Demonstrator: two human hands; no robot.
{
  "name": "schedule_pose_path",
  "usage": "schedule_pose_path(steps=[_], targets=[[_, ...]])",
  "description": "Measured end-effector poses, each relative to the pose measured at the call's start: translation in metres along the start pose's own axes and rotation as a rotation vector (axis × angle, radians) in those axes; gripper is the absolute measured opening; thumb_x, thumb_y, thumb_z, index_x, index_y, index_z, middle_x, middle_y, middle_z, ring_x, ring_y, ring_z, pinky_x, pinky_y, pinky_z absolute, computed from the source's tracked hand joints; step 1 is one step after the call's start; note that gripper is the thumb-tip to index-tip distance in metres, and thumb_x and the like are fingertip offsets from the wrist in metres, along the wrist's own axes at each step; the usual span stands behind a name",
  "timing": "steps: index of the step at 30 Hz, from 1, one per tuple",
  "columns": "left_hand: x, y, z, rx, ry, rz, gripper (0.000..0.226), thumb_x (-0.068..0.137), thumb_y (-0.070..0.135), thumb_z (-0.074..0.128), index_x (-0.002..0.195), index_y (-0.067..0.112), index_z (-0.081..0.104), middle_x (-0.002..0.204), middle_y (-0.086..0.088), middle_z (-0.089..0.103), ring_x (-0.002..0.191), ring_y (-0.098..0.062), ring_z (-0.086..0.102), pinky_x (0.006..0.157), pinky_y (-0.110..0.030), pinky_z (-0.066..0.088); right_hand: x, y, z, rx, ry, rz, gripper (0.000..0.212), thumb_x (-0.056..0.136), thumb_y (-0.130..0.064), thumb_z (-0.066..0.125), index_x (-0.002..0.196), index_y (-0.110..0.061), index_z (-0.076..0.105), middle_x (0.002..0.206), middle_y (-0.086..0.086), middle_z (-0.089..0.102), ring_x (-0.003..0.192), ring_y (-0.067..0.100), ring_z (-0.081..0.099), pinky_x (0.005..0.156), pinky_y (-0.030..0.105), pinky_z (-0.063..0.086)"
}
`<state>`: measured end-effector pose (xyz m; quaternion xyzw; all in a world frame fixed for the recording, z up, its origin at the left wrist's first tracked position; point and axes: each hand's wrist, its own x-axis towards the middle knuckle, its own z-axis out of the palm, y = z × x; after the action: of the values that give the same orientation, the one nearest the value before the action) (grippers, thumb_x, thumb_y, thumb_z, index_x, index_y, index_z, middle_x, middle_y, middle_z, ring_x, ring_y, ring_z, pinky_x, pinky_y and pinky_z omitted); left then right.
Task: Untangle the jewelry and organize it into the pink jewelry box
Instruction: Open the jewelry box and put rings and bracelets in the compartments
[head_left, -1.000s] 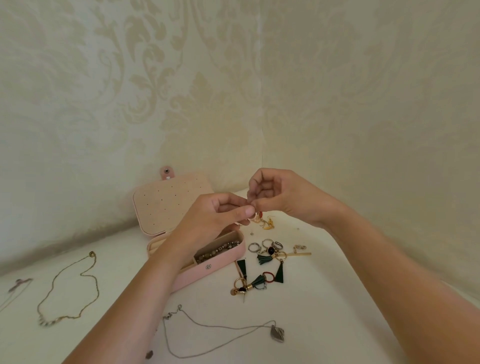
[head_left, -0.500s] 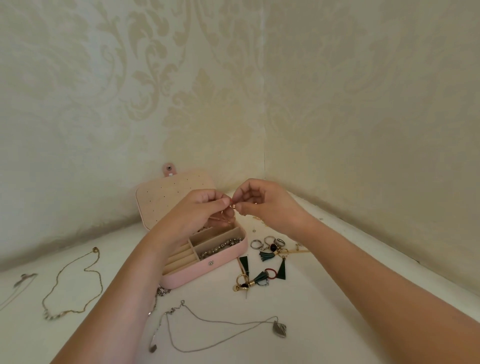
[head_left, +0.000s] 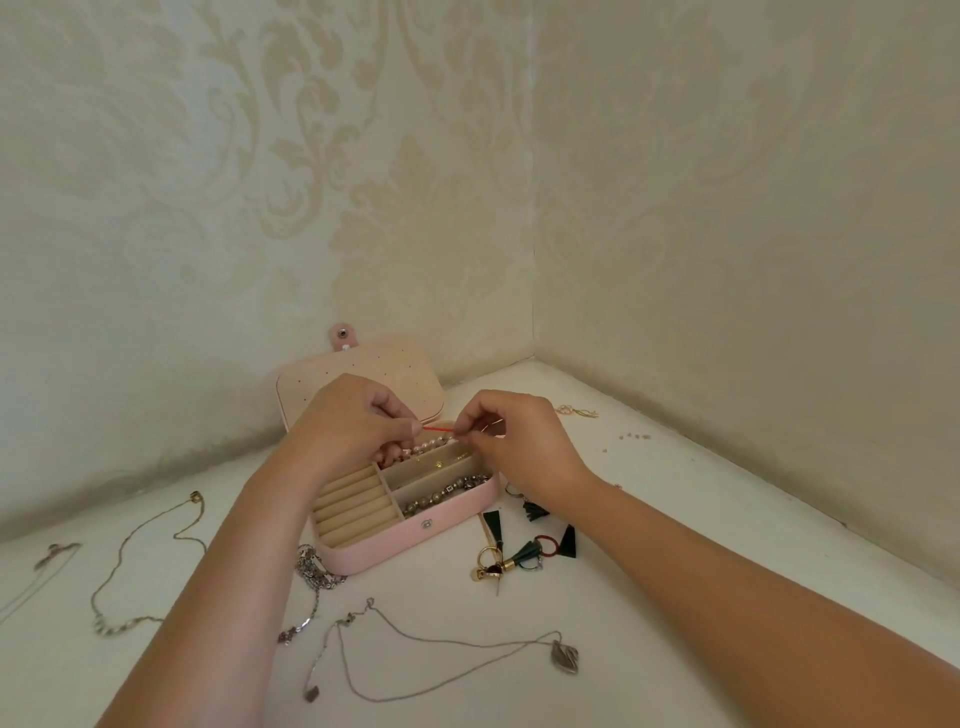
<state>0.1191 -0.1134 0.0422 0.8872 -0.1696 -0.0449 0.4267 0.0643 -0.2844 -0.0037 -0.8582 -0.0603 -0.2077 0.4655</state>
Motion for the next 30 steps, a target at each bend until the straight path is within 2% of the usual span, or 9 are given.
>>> schedule_pose_path(steps=[4, 8, 15, 19, 21, 23, 25, 27, 30], targets=[[0.002, -0.006, -0.005, 0.136, -0.003, -0.006, 0.017, 0.074, 0.008, 0.077, 0.060, 0.017, 0.070, 0.058, -0.009, 0.069, 0.053, -0.014, 0.060, 0.058, -0.023, 0.047, 0.001, 0.003, 0.007, -0.082, -0.033, -0.077, 0.018, 0.083, 0.002, 0.061, 0.085, -0.013, 0.071, 0.084, -0.005, 0.066, 0.083, 0.012, 0.062, 0.076, 0.017, 0.048], [0.002, -0.007, -0.006, 0.240, -0.065, -0.018, 0.020, 0.070, 0.014, 0.080, 0.054, 0.022, 0.071, 0.056, -0.005, 0.067, 0.043, -0.003, 0.052, 0.053, -0.021, 0.040, 0.002, 0.005, 0.008, -0.134, -0.068, -0.129, 0.017, 0.084, 0.002, 0.059, 0.088, -0.010, 0.071, 0.088, 0.001, 0.069, 0.081, 0.011, 0.059, 0.075, 0.017, 0.046], [-0.002, -0.004, -0.001, 0.321, -0.167, 0.013, 0.016, 0.067, 0.015, 0.082, 0.061, 0.027, 0.073, 0.048, 0.012, 0.062, 0.046, 0.004, 0.050, 0.060, -0.020, 0.042, 0.002, 0.008, 0.000, -0.188, -0.108, -0.157, 0.018, 0.089, -0.005, 0.056, 0.096, -0.014, 0.069, 0.096, -0.005, 0.068, 0.087, 0.002, 0.055, 0.077, 0.004, 0.038], [-0.002, -0.004, -0.002, 0.322, -0.164, 0.031, 0.013, 0.066, 0.015, 0.083, 0.065, 0.026, 0.075, 0.061, 0.009, 0.069, 0.065, -0.005, 0.062, 0.072, -0.022, 0.047, 0.005, 0.008, -0.021, -0.072, -0.056, -0.081, 0.018, 0.089, -0.007, 0.058, 0.097, -0.021, 0.067, 0.094, -0.011, 0.066, 0.088, 0.000, 0.058, 0.077, 0.005, 0.042], [-0.001, -0.006, -0.002, 0.323, -0.118, 0.036, 0.015, 0.065, 0.013, 0.084, 0.068, 0.025, 0.074, 0.058, 0.012, 0.066, 0.062, -0.002, 0.060, 0.065, -0.015, 0.044, 0.008, 0.012, -0.035, -0.031, -0.059, -0.008, 0.017, 0.088, -0.010, 0.061, 0.096, -0.024, 0.065, 0.092, -0.009, 0.067, 0.084, 0.000, 0.060, 0.073, 0.008, 0.045], [0.000, -0.006, -0.002, 0.315, -0.095, 0.019, 0.015, 0.066, 0.011, 0.083, 0.071, 0.021, 0.074, 0.058, 0.011, 0.064, 0.058, -0.001, 0.057, 0.058, -0.011, 0.041, 0.010, 0.015, -0.047, -0.041, -0.131, 0.068, 0.017, 0.085, -0.012, 0.064, 0.093, -0.027, 0.064, 0.089, -0.004, 0.068, 0.079, 0.004, 0.060, 0.072, 0.019, 0.051], [0.001, -0.008, -0.002, 0.320, -0.104, 0.008, 0.015, 0.066, 0.009, 0.082, 0.074, 0.018, 0.073, 0.060, 0.009, 0.064, 0.058, -0.002, 0.056, 0.060, -0.012, 0.042, 0.011, 0.018, -0.055, -0.092, -0.235, 0.117, 0.016, 0.081, -0.014, 0.071, 0.089, -0.027, 0.066, 0.088, 0.000, 0.069, 0.077, 0.010, 0.061, 0.074, 0.029, 0.052], [0.001, -0.008, 0.001, 0.332, -0.109, 0.014, 0.013, 0.067, 0.011, 0.082, 0.074, 0.017, 0.073, 0.061, 0.008, 0.063, 0.060, -0.004, 0.055, 0.063, -0.017, 0.042, 0.010, 0.018, -0.059, -0.199, -0.351, 0.116, 0.016, 0.076, -0.020, 0.077, 0.090, -0.024, 0.070, 0.086, -0.003, 0.068, 0.076, 0.009, 0.060, 0.073, 0.023, 0.049], [0.002, -0.008, 0.007, 0.364, -0.037, 0.065, 0.008, 0.074, 0.022, 0.078, 0.068, 0.021, 0.071, 0.068, 0.006, 0.066, 0.068, -0.009, 0.057, 0.067, -0.024, 0.044, 0.008, 0.016, -0.057, -0.344, -0.499, 0.147, 0.026, 0.067, -0.035, 0.082, 0.089, -0.028, 0.071, 0.082, -0.012, 0.064, 0.066, -0.002, 0.052, 0.061, 0.016, 0.038]])
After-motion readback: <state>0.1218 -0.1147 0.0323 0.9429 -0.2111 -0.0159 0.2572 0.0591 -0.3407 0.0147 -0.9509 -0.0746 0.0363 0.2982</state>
